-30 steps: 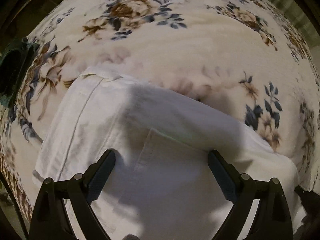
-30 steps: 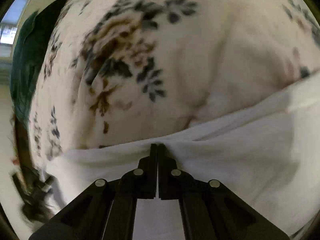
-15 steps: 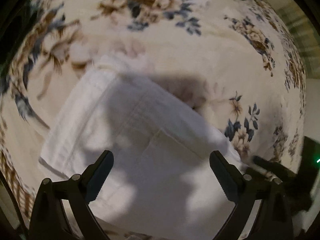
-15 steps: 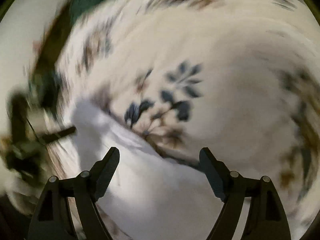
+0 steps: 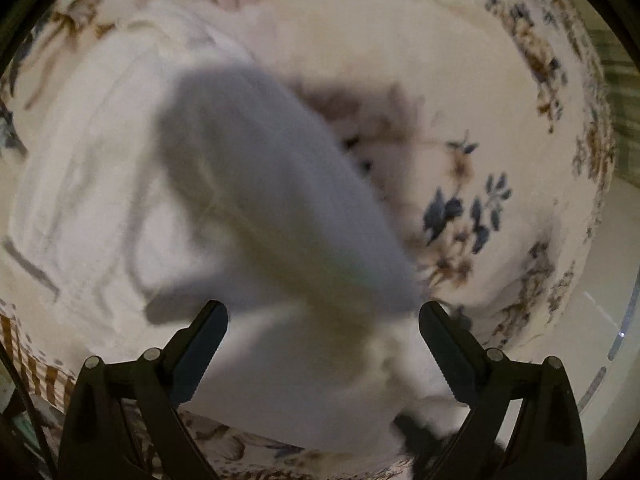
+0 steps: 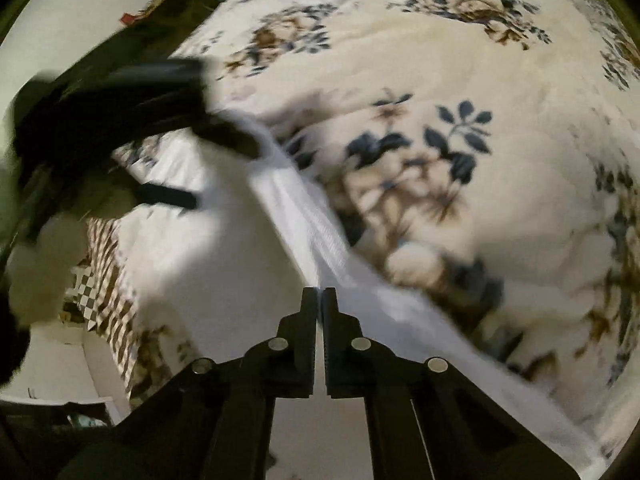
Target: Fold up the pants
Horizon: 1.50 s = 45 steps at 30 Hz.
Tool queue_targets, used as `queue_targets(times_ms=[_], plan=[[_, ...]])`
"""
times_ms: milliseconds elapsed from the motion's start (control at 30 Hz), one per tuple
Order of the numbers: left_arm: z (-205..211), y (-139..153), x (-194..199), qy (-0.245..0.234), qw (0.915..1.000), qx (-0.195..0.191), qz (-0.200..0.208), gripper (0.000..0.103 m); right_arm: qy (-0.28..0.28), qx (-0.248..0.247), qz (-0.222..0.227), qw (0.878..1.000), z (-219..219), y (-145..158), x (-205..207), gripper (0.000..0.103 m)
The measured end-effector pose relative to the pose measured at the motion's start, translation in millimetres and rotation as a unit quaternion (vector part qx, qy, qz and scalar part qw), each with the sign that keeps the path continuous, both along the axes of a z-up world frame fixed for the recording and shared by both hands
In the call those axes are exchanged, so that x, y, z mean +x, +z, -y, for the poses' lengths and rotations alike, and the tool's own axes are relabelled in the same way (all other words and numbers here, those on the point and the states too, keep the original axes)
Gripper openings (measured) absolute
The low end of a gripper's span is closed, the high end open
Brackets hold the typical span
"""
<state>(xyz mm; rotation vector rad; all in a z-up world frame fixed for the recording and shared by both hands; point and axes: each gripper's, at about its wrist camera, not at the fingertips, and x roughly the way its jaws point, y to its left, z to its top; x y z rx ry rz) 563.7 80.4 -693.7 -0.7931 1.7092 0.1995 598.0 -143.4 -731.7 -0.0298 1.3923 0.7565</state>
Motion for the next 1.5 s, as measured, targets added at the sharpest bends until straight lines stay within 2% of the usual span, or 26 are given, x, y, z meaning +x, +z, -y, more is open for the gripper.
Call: queue_targets(times_ms=[33,133,267,333,367,400,433,567,600,633,667,800,867,1000,1067,1100,1167,1200,1233,1267,1367,1433,1467,1500], plan=[[0.7,-5.8,-1.0,0.0,1.0,0.004,-0.005,0.096,0.006,0.009,-0.013,1.0,0.6,-1.7,-12.6,0.0],[1.1,-17.7,-1.5,0.007,0.9995,0.028,-0.012,0.085,0.013,-0.012,-0.009,1.0,-4.2,-11.0,-32.6,0.0],[4.8,-13.2,-1.1,-0.002,0.9995,0.032,-0.004,0.085,-0.075,-0.006,-0.052,0.996,33.7,-19.5,-11.7,0.004],[4.4,-9.1,-3.7,0.001,0.9997,0.025,-0.003,0.085,-0.088,-0.014,-0.031,0.996,47.9,-13.7,6.8,0.022],[4.0,-8.0,-5.2,0.006,0.9998,0.018,-0.005,0.085,-0.084,-0.015,-0.023,0.996,49.9,-12.1,14.9,0.047],[3.8,-7.0,-6.6,0.013,0.9999,0.007,-0.006,0.085,-0.077,-0.023,-0.013,0.997,50.4,-11.1,24.1,0.062],[3.5,-4.5,-9.2,0.02,0.9998,-0.002,-0.007,0.085,-0.062,-0.039,-0.003,0.997,49.8,-9.2,34.7,0.063],[4.4,10.8,-12.9,0.041,0.9989,-0.022,0.008,0.085,0.026,-0.083,-0.007,0.996,33.1,-21.6,57.9,0.063],[4.7,12.5,-12.5,0.043,0.9987,-0.024,0.011,0.085,0.052,-0.101,-0.003,0.994,24.4,-28.0,58.4,0.056],[5.8,14.4,-10.5,0.046,0.9984,-0.029,0.013,0.085,0.063,-0.11,-0.001,0.992,20.7,-33.2,58.2,0.045],[6.9,15.5,-8.6,0.048,0.9981,-0.035,0.014,0.085,0.074,-0.124,0.0,0.99,18.2,-36.8,57.1,0.023],[10.1,13.0,-3.6,0.063,0.9963,-0.056,0.012,0.085,0.066,-0.079,0.03,0.994,31.6,-11.7,38.1,0.003],[14.0,6.8,-1.6,0.069,0.9955,-0.065,0.007,0.085,0.069,-0.064,0.049,0.994,35.5,0.5,18.2,0.003],[20.0,-6.9,-1.4,0.066,0.9957,-0.065,-0.011,0.085,0.083,-0.043,0.051,0.994,29.7,8.3,-22.1,0.003],[21.0,-12.2,-2.1,0.054,0.9972,-0.049,-0.018,0.085,0.09,-0.032,0.051,0.994,17.1,11.3,-39.4,0.003],[22.8,-15.4,-1.9,0.037,0.9987,-0.027,-0.023,0.085,0.095,-0.024,0.045,0.994,11.8,10.8,-48.0,0.003],[24.6,-18.4,-4.3,0.021,0.9996,-0.002,-0.016,0.068,0.098,-0.023,0.045,0.994,5.3,6.1,-57.3,0.003],[26.3,-19.4,-6.2,0.005,0.9998,0.015,-0.012,0.051,0.102,-0.022,0.031,0.994,4.1,-0.6,-59.0,0.003],[26.7,-20.3,-9.4,-0.007,0.9997,0.023,-0.002,0.044,0.099,-0.024,0.02,0.995,4.7,-5.9,-57.9,0.003],[25.6,-19.6,-14.7,-0.009,0.9996,0.024,0.011,0.042,0.087,-0.02,0.01,0.996,8.0,-9.1,-54.4,0.003],[22.4,-18.8,-25.4,-0.008,0.9995,0.015,0.028,0.037,0.036,0.021,-0.069,0.997,27.7,-21.2,-34.8,0.008],[20.1,-19.2,-30.6,-0.011,0.9994,0.011,0.032,0.036,-0.007,0.071,-0.112,0.991,48.0,-21.4,-20.4,0.008],[19.1,-20.2,-31.9,-0.01,0.9994,0.008,0.033,0.036,-0.031,0.089,-0.123,0.988,59.4,-19.4,-13.4,0.012],[16.2,-21.8,-33.6,-0.007,0.9994,0.003,0.033,0.036,-0.048,0.1,-0.129,0.986,67.6,-17.9,-8.2,0.024]])
